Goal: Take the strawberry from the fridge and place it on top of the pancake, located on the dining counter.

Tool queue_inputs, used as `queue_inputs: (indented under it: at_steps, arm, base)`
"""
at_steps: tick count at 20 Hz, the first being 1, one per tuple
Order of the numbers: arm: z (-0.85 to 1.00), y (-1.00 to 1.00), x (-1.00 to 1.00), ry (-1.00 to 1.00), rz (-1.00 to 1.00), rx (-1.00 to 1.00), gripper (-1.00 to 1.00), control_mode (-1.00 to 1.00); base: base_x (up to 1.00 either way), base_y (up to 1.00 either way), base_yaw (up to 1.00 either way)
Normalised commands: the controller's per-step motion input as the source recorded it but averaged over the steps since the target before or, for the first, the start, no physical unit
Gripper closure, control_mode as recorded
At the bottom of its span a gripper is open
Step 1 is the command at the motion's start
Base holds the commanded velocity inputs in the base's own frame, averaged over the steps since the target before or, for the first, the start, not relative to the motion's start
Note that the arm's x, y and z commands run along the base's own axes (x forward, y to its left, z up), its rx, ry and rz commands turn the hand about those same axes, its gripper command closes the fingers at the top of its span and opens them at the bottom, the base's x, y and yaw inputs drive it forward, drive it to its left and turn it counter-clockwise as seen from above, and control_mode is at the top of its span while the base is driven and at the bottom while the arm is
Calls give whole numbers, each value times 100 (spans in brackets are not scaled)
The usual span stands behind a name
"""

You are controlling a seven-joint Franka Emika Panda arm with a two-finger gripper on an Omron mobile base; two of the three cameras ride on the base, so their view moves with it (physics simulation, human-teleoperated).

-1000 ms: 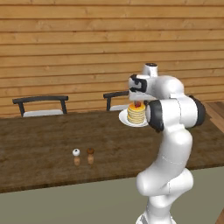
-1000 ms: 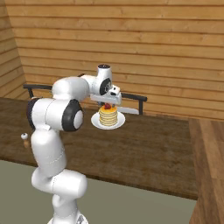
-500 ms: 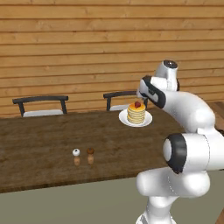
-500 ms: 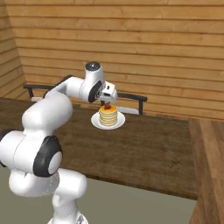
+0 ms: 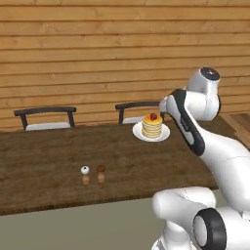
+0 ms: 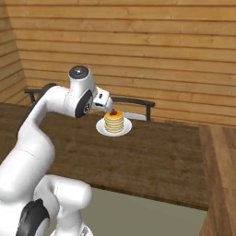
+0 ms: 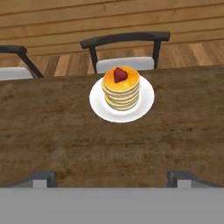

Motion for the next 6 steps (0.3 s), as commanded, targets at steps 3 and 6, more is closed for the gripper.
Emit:
queue_inputs:
  at_steps: [3, 6]
  arm:
    - [0, 13, -100, -5, 0, 1, -100, -100]
    - [-6, 20, -100, -8, 0, 0, -100, -100]
  base:
    - [0, 0, 0]
    - [0, 0, 0]
